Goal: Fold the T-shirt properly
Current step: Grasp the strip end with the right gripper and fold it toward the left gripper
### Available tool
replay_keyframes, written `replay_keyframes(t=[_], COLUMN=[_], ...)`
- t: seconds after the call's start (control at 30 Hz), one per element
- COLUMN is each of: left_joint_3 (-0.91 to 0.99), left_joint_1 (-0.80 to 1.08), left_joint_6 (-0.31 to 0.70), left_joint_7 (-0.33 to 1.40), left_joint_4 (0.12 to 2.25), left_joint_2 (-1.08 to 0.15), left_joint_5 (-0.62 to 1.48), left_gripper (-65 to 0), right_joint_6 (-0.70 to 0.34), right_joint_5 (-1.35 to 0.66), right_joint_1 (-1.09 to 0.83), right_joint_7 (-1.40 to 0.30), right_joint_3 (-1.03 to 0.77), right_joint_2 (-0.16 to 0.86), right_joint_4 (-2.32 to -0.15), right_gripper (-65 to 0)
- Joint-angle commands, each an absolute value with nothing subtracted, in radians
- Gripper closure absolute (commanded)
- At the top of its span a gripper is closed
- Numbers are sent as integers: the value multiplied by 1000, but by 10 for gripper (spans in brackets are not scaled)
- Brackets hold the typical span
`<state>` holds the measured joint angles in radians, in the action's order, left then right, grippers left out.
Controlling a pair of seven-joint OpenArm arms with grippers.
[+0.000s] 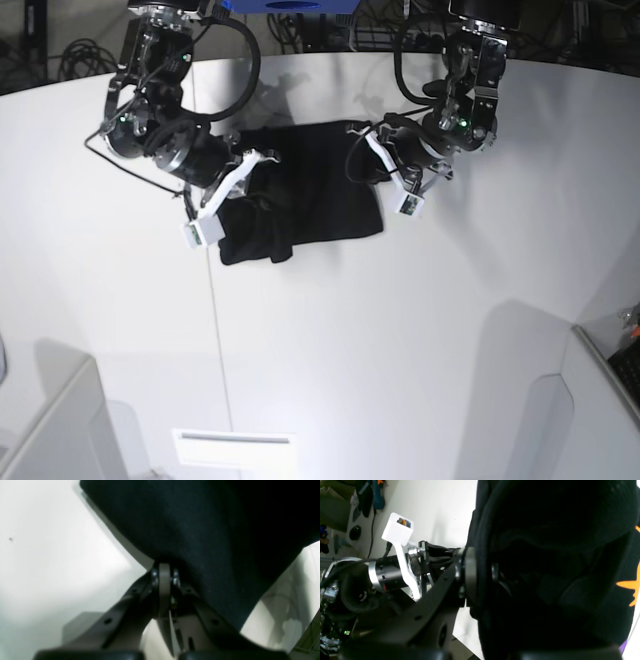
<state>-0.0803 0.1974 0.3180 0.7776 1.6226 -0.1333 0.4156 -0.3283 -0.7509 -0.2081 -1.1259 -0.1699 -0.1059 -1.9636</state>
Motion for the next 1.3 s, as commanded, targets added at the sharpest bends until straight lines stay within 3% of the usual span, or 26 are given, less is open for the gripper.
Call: replay_keyframes(t=[0.0, 0.2, 0.37, 0.93, 1.27], left_joint_3=[-81, -81, -71, -67, 104], left_joint_1=[194, 193, 193, 228, 305], left_joint_6=[314, 314, 314, 314, 320], left_joint_7=[788, 788, 788, 799, 937], left_joint_4=[1632, 1633, 1633, 1692, 1851], left_joint_2=[-134, -133, -134, -143, -165], left_joint_5=[403, 404, 404, 406, 406], left_gripper=[0, 0, 0, 0, 0], right_joint_6=[-331, -326, -257, -254, -254], right_joint_5=[-774, -774, -774, -766, -766], right_joint_1=[-196, -194, -189, -188, -170], right_joint_7=[-1107, -1087, -1043, -974, -970], right_joint_3=[-165, -90, -39, -4, -4], right_joint_2=[-114, -116, -116, -88, -97], right_joint_4=[-1983, -1983, -1977, -1894, -1853], right_gripper=[0, 0, 0, 0, 0])
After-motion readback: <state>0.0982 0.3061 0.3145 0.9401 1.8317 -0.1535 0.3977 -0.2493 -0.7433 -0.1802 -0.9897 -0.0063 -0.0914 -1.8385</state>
